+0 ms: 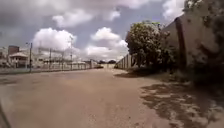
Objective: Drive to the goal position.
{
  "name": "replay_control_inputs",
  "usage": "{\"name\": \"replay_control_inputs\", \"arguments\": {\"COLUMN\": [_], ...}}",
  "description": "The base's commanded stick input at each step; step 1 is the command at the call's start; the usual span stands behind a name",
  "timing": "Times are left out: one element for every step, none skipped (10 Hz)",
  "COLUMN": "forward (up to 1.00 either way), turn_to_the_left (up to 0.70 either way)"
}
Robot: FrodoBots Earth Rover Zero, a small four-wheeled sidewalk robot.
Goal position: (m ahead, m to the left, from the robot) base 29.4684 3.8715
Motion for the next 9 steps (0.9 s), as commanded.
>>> {"name": "replay_control_inputs", "arguments": {"forward": [0.6, 0.6, 0.6, 0.6, 0.6, 0.6, 0.6, 0.6, 0.6], "turn_to_the_left": [0.08, 0.08, 0.08, 0.07, 0.08, 0.08, 0.09, 0.09, 0.09]}}
